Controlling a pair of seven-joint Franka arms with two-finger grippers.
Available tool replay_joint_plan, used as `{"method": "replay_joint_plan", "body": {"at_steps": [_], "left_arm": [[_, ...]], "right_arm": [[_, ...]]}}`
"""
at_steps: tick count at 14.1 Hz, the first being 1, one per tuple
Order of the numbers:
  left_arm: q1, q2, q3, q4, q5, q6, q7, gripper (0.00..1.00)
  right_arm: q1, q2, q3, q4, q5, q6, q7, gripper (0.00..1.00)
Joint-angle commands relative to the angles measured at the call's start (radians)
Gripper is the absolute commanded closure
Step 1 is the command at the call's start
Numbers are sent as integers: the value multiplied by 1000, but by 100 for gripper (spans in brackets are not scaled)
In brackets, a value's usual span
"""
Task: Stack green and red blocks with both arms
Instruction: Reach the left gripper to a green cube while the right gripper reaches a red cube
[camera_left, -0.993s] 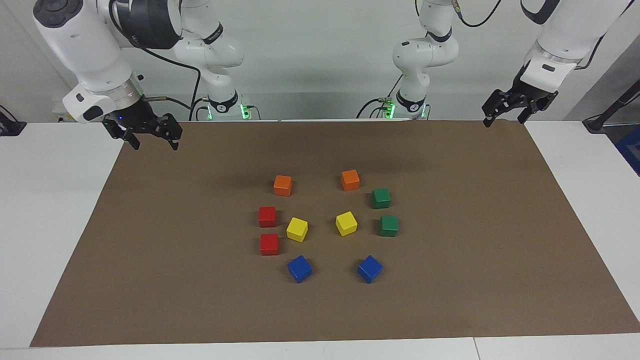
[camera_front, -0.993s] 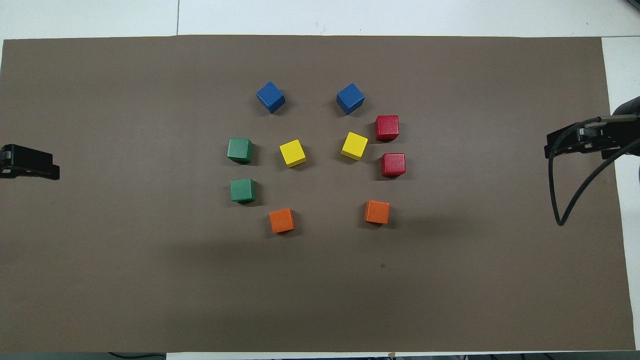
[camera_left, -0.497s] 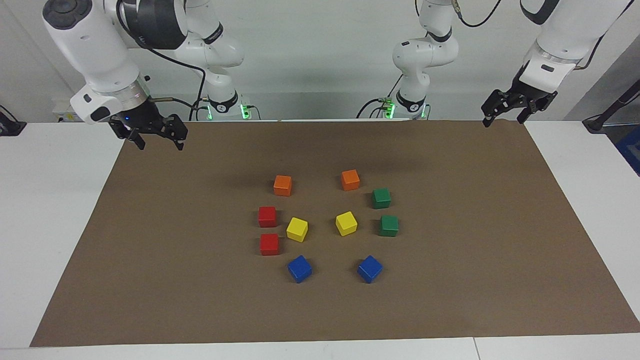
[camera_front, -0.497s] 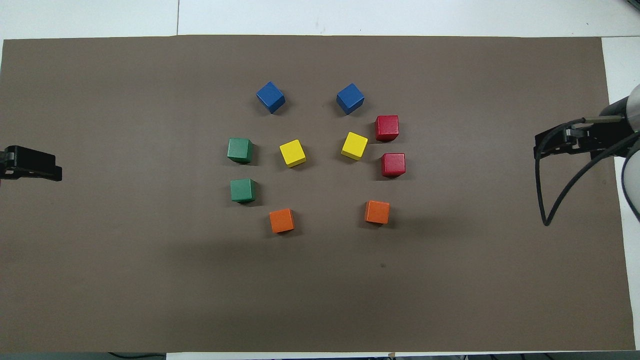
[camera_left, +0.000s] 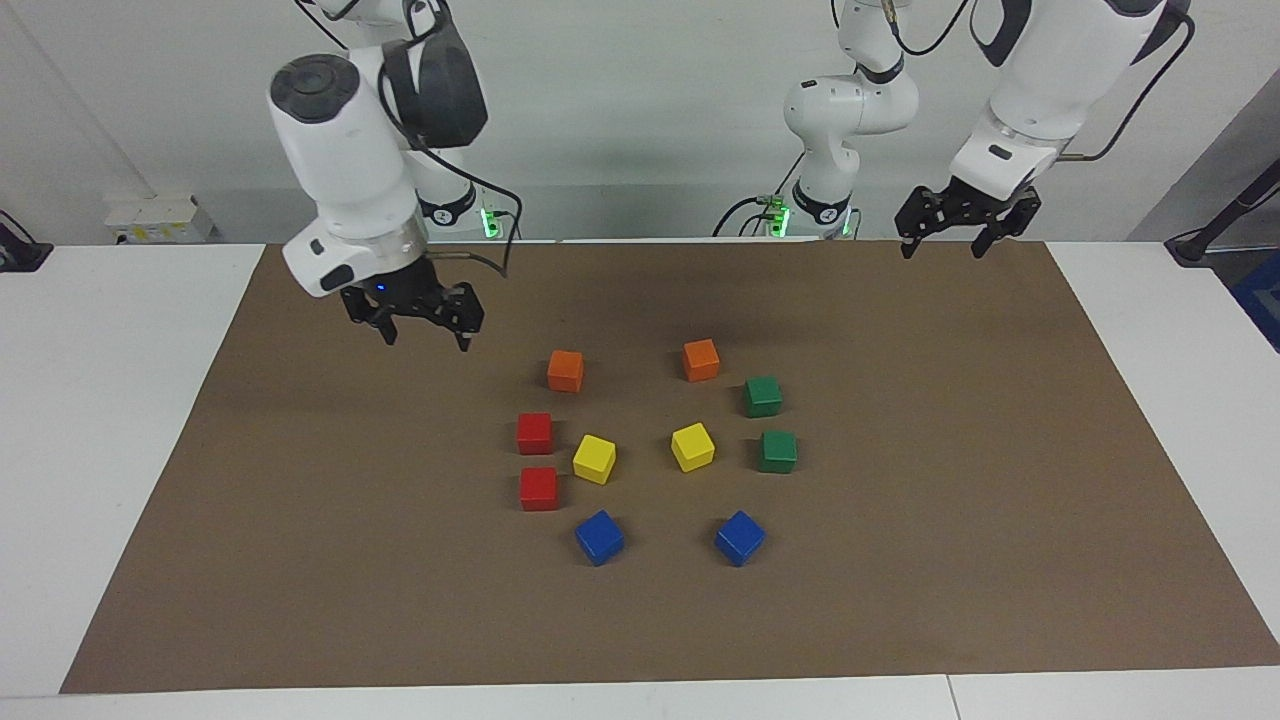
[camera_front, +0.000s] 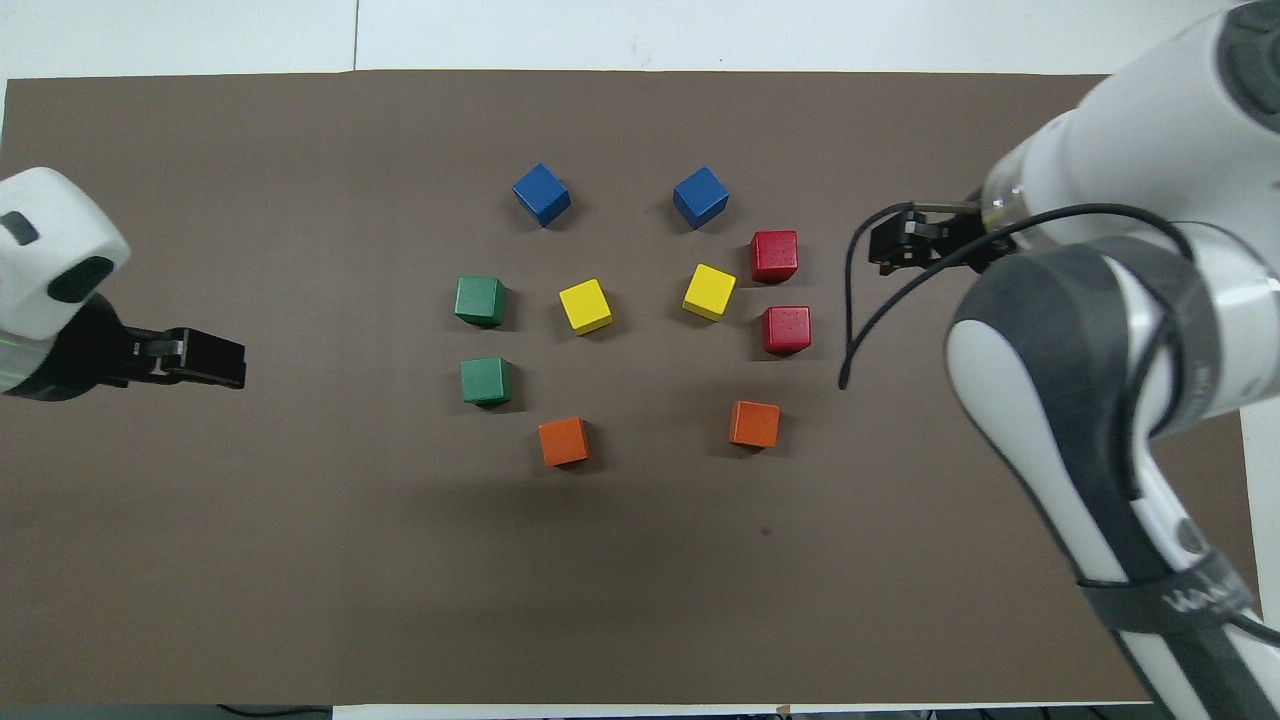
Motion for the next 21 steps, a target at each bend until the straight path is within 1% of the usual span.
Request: {"method": "replay_joint_plan", "body": {"at_steps": [1,3,4,5,8,11,14,15,16,19,21], "left_arm": [[-79,-34,13,-114,-21,104,-56,0],[-122,-41,11,-210,-21,225,-99,0],[-142,-35,12,-234,-21,262,-99,0],[-160,-17,13,-235,-21,277,-101,0],[-199,72,13,-235,-21,342,-105,0],[-217,139,13,-237,-23,400,-125,0],[-233,156,11,-297,-21,516,-207,0],[-246,181,12,-300,-23,543,-213,0],[-249,207,13,-300,-21,561,-234,0],[-262,233,13,-301,-21,590,-268,0],[-263,256,14,-315,-21,639,-331,0]], "right_arm": [[-3,74,0,33,0,65,10,0],[17,94,0,12,-1,121,6,0],[20,102,0,-2,-2,139,1,0],[22,103,0,-19,-2,159,1,0],[40,103,0,-67,0,202,1,0],[40,99,15,-123,3,246,-7,0],[40,91,27,-182,3,268,-34,0],[39,89,27,-196,5,265,-42,0],[34,89,29,-199,5,257,-45,0],[40,99,29,-203,5,253,-85,0],[42,102,29,-208,5,256,-112,0]]}}
